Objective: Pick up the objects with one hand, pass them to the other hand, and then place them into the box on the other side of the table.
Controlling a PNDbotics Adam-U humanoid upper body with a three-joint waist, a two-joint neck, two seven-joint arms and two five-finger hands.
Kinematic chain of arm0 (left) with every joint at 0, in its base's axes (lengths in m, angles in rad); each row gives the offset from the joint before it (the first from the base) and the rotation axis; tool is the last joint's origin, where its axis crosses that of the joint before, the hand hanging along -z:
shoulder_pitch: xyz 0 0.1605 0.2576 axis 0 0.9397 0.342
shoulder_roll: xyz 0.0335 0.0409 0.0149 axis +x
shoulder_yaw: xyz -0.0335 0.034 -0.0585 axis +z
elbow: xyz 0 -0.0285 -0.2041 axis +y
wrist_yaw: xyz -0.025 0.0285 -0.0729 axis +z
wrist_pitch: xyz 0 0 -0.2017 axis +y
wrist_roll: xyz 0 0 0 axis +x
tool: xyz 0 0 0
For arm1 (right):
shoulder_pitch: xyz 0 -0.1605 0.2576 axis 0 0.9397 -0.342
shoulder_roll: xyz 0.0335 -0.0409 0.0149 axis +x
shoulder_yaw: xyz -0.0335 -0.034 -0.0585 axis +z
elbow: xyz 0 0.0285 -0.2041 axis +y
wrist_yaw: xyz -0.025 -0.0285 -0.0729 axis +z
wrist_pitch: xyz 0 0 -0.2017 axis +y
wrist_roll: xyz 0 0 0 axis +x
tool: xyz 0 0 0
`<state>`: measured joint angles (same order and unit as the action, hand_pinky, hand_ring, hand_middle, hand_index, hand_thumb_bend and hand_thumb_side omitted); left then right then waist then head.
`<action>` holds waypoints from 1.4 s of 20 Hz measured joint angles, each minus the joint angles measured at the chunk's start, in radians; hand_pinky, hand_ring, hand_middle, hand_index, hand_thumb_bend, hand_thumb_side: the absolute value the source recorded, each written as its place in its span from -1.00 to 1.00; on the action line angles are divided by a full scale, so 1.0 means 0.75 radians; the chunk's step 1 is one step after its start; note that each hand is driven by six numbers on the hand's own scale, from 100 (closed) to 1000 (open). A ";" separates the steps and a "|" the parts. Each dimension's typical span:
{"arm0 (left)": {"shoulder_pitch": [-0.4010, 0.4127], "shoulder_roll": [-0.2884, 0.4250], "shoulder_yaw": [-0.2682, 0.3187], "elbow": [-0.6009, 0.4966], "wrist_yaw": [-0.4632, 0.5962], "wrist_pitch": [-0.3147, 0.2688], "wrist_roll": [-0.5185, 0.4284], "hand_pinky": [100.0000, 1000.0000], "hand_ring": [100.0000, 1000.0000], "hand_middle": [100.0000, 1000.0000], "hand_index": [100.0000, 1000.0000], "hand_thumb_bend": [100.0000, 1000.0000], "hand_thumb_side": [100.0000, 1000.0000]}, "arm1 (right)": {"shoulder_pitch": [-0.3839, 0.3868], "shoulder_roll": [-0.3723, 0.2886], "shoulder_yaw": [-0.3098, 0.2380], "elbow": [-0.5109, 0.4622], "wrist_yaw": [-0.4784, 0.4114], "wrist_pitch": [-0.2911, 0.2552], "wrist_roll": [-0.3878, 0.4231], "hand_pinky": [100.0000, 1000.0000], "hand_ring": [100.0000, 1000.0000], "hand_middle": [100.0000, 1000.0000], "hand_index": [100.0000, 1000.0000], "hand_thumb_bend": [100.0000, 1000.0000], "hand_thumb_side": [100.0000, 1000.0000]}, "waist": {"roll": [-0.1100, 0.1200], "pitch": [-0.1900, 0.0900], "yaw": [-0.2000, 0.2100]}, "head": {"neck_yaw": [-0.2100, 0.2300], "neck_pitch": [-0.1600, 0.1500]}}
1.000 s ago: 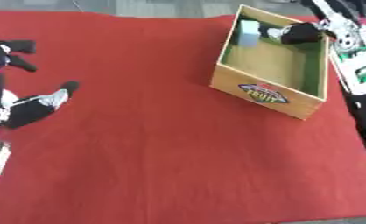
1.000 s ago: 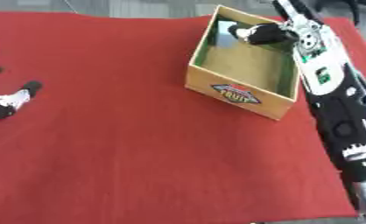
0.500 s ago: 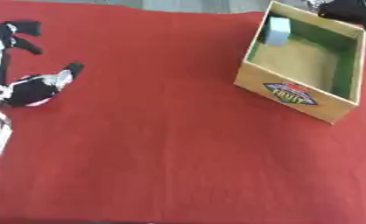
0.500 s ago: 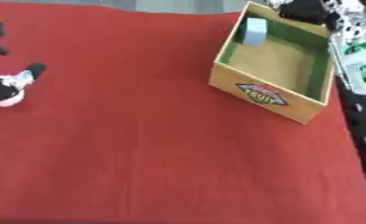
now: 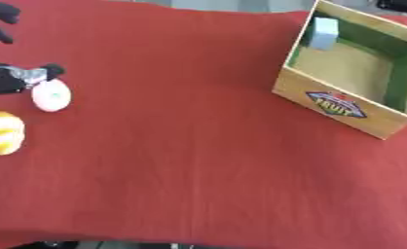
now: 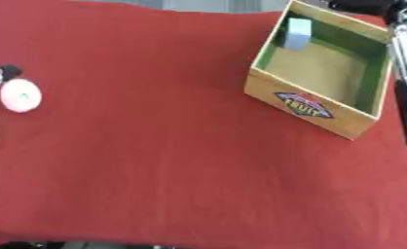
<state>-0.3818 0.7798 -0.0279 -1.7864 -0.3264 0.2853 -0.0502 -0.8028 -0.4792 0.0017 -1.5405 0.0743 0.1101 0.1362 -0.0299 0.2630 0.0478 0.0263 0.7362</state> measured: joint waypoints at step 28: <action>0.061 0.210 -0.068 0.317 -0.191 0.082 -0.642 0.70 0.56 0.47 0.65 0.59 -0.48 | 0.028 -0.001 0.001 -0.008 0.015 0.011 0.013 0.69 0.78 0.39 0.71 -0.51 -0.79 | 0.004 0.000 0.004 | 0.116 0.000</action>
<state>-0.3362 0.9370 -0.0788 -1.5486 -0.4697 0.3465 -0.5314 -0.7817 -0.4801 0.0026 -1.5464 0.0853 0.1186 0.1458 -0.0271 0.2630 0.0505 0.1136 0.7362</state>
